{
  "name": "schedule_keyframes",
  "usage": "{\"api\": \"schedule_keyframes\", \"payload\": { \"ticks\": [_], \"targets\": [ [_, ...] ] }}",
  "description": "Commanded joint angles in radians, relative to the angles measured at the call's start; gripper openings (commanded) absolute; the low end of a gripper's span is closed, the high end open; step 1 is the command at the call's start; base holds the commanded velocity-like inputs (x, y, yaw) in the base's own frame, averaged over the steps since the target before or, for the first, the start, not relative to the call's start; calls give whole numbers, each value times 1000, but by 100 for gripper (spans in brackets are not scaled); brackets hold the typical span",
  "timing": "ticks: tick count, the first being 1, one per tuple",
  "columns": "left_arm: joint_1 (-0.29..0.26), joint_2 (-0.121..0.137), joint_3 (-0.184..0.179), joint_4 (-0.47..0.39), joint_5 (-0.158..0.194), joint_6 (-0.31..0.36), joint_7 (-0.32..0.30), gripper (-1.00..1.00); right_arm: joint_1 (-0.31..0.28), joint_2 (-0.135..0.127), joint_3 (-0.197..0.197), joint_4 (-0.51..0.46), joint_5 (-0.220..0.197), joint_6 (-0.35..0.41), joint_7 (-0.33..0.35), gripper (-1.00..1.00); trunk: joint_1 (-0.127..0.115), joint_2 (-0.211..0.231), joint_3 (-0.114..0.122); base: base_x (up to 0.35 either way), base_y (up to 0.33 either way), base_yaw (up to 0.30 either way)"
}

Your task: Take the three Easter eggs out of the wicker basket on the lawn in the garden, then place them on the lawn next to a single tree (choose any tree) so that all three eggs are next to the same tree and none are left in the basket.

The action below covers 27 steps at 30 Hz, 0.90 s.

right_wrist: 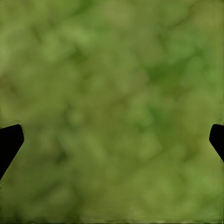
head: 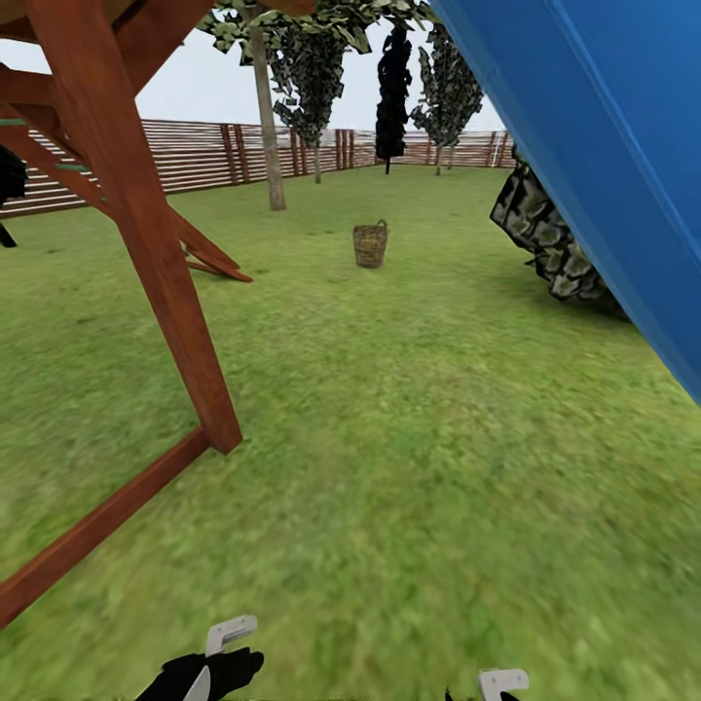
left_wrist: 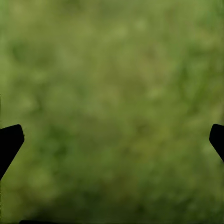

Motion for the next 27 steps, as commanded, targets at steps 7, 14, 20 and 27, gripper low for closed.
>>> {"api": "schedule_keyframes", "payload": {
  "ticks": [7,14,20,27],
  "targets": [
    [0,-1,7,-2,1,7,-4,100,0,0,1,20,9,-6,-1,100,0,0,-11,0,0,109],
    [0,-1,7,-2,1,7,-4,100,0,0,1,21,9,-7,-1,100,0,0,-22,0,0,135],
    [0,-1,7,-2,1,7,-4,100,0,-1,0,21,9,-7,-1,100,0,0,-30,0,0,148],
    [0,-1,7,-2,1,7,-4,100,0,-1,0,21,9,-7,-1,100,0,0,-41,0,0,149]
  ]
}}
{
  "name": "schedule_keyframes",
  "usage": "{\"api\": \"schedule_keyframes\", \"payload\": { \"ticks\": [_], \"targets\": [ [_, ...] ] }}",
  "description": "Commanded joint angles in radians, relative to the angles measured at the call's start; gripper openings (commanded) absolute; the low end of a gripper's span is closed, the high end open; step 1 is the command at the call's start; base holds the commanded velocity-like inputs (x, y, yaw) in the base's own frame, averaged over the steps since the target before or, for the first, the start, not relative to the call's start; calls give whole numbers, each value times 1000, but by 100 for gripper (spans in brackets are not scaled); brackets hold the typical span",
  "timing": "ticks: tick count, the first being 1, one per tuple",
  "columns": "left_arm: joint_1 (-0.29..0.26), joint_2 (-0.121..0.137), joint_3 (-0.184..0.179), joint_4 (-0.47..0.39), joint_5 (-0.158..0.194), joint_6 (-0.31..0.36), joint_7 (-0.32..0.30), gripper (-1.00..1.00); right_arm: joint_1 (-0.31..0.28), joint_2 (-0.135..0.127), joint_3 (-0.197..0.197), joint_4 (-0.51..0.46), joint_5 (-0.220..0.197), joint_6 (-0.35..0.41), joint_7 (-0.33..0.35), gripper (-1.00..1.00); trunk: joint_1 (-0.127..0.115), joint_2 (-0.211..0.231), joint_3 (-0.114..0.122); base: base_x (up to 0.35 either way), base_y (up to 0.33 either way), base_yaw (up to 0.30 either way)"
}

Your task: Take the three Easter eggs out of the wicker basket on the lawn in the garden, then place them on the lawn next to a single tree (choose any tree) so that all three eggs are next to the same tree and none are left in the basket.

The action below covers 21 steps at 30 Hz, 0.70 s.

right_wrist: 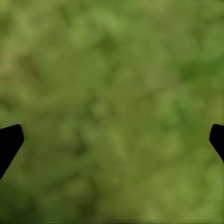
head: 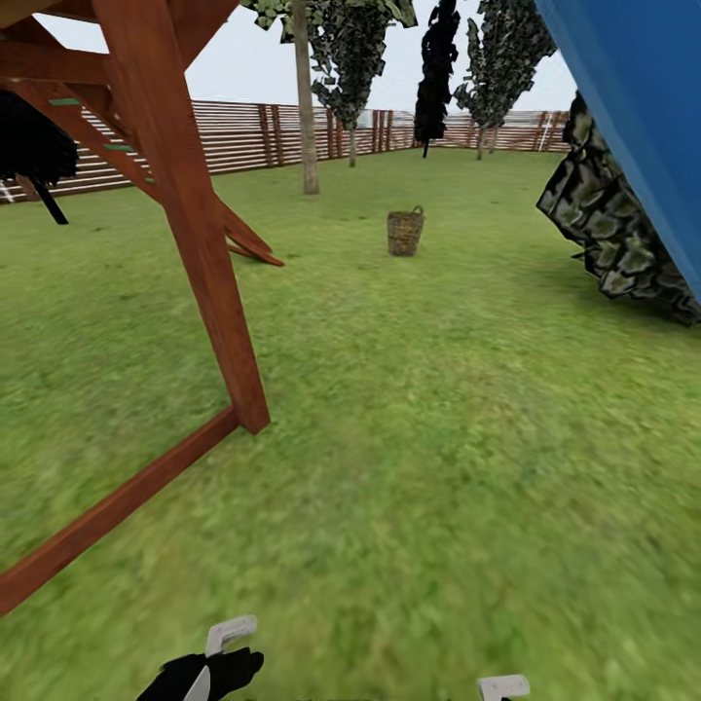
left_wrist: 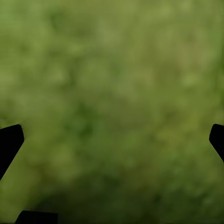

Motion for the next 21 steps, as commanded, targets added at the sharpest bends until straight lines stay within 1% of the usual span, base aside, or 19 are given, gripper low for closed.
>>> {"api": "schedule_keyframes", "payload": {
  "ticks": [1,14,21],
  "targets": [
    [0,-1,7,-2,1,7,-4,100,0,0,0,1,7,-3,-1,100,0,0,-2,0,0,149],
    [0,-1,7,-2,1,6,-4,100,0,-1,0,2,7,-3,-1,100,0,0,-21,0,0,147],
    [0,-1,7,-2,1,6,-4,100,0,-1,-2,2,6,-3,-1,100,0,0,-33,0,0,26]
  ]
}}
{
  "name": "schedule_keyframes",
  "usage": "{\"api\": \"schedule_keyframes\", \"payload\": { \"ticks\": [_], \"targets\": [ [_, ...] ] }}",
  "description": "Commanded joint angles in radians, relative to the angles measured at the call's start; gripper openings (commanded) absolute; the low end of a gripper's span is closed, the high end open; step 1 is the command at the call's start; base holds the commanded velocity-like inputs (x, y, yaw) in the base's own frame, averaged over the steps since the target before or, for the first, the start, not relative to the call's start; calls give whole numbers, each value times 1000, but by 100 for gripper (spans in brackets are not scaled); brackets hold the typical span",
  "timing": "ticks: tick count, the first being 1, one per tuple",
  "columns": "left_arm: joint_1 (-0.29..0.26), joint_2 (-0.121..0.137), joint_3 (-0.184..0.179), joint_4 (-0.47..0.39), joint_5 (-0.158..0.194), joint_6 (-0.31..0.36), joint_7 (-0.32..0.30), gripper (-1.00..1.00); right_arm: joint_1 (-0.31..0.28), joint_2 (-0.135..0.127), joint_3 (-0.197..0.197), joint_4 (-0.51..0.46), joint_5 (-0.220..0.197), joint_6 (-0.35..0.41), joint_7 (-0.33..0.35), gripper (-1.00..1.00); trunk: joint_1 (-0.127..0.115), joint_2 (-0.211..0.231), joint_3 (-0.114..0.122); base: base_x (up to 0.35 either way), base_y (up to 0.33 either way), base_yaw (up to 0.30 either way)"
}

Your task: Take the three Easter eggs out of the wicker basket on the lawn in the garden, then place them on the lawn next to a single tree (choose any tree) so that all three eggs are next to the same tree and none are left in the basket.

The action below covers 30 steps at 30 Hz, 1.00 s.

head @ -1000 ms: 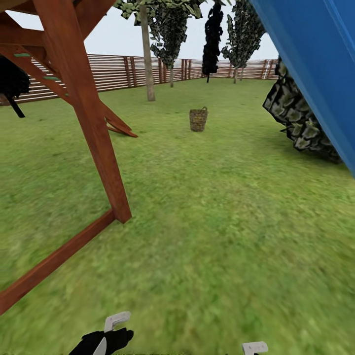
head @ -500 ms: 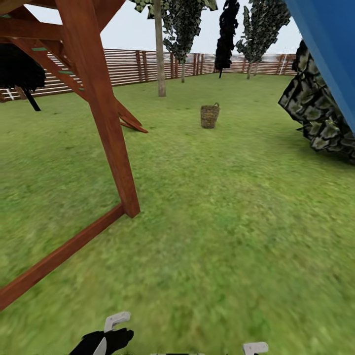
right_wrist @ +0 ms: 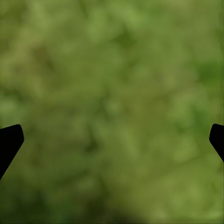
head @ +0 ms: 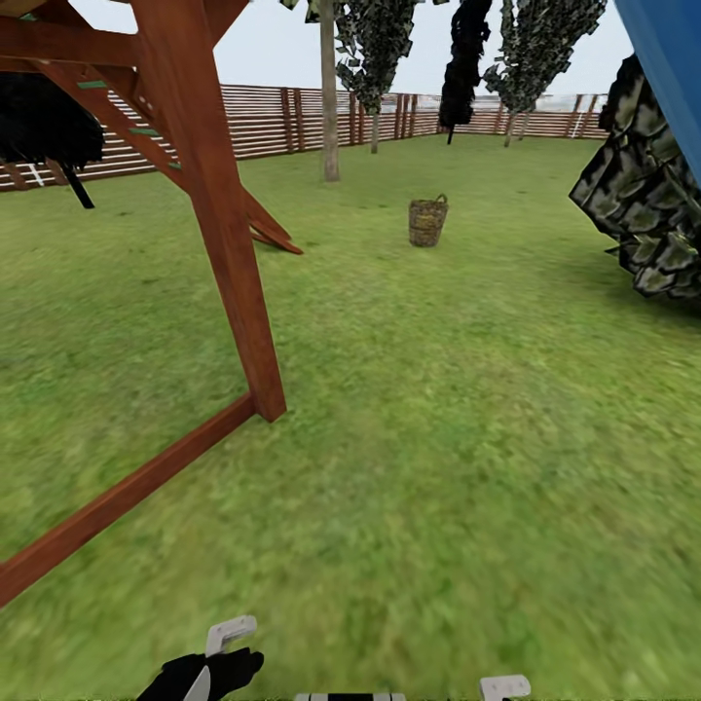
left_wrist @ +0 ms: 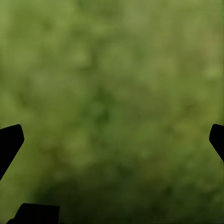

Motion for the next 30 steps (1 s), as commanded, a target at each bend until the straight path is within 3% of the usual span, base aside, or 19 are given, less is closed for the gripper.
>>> {"api": "schedule_keyframes", "payload": {
  "ticks": [1,12,24,30],
  "targets": [
    [0,-1,7,-2,1,7,-4,100,0,0,0,0,7,-2,-1,100,0,0,-2,0,0,3],
    [0,-1,7,40,0,-20,-4,100,0,0,-1,0,7,-2,-1,100,0,0,-20,0,0,0],
    [0,-1,7,42,0,-26,-4,100,0,0,-1,2,6,-3,-1,100,0,0,-21,4,0,0],
    [0,0,7,42,-2,-26,-4,100,0,0,-1,2,6,-4,-1,100,0,0,-21,229,0,0]
  ]
}}
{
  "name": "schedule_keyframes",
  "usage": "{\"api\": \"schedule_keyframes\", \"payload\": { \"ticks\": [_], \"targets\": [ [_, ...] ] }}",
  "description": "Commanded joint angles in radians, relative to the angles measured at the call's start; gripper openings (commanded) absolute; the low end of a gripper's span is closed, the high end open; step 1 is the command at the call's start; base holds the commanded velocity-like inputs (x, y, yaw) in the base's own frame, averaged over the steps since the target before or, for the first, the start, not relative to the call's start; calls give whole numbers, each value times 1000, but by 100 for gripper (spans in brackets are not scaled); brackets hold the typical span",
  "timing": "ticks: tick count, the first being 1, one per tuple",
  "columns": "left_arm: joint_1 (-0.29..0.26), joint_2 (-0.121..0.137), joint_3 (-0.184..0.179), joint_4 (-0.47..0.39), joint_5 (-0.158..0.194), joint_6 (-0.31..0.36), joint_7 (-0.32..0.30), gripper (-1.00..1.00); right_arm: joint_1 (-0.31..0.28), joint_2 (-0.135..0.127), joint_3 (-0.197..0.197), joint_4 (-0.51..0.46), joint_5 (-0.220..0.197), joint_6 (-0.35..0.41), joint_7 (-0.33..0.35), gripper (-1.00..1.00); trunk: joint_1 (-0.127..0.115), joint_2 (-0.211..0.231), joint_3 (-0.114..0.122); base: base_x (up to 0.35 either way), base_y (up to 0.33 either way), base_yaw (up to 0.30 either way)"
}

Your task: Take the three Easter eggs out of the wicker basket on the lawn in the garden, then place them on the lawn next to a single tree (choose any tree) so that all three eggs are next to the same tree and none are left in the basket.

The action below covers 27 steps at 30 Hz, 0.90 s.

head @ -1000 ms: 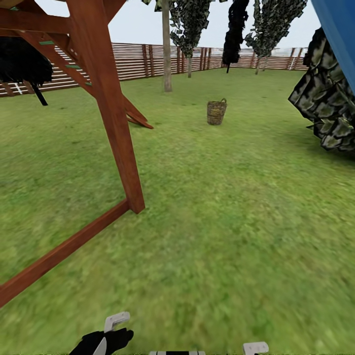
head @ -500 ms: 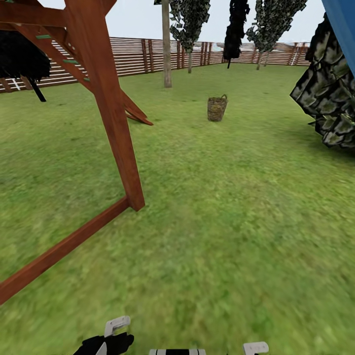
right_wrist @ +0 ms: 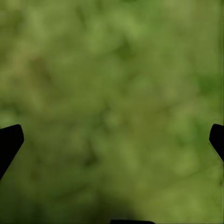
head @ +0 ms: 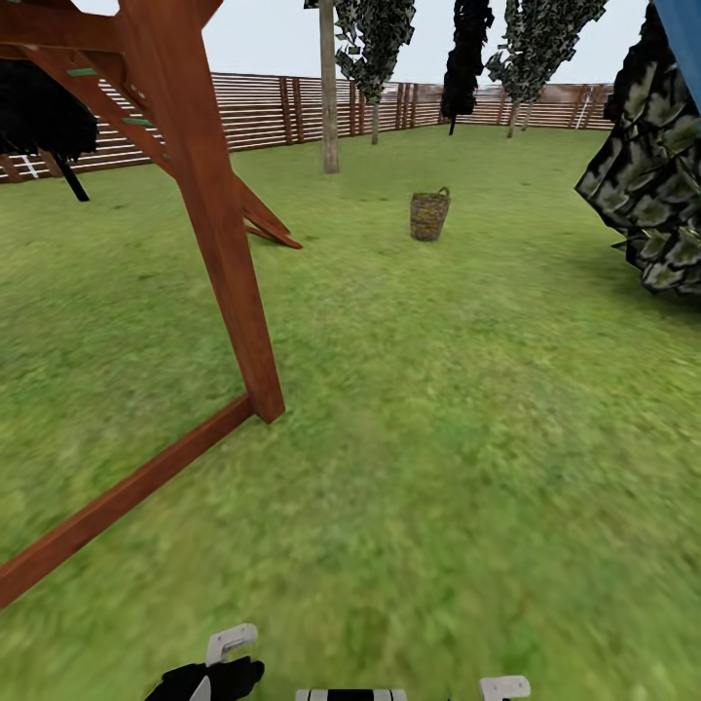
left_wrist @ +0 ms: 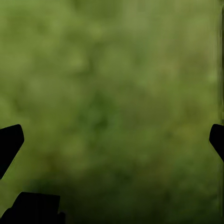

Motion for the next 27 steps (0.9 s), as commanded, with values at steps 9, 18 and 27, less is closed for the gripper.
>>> {"api": "schedule_keyframes", "payload": {
  "ticks": [9,18,27],
  "targets": [
    [0,0,7,-2,0,7,-4,100,0,0,-1,0,7,-2,-1,100,0,0,-1,323,0,0],
    [0,0,7,-1,1,7,-4,100,0,0,-2,0,8,-2,-1,100,0,0,-1,328,0,0],
    [0,-1,6,-1,1,7,-4,100,0,0,-3,0,8,-2,-1,100,0,0,-1,328,0,0]
  ]
}}
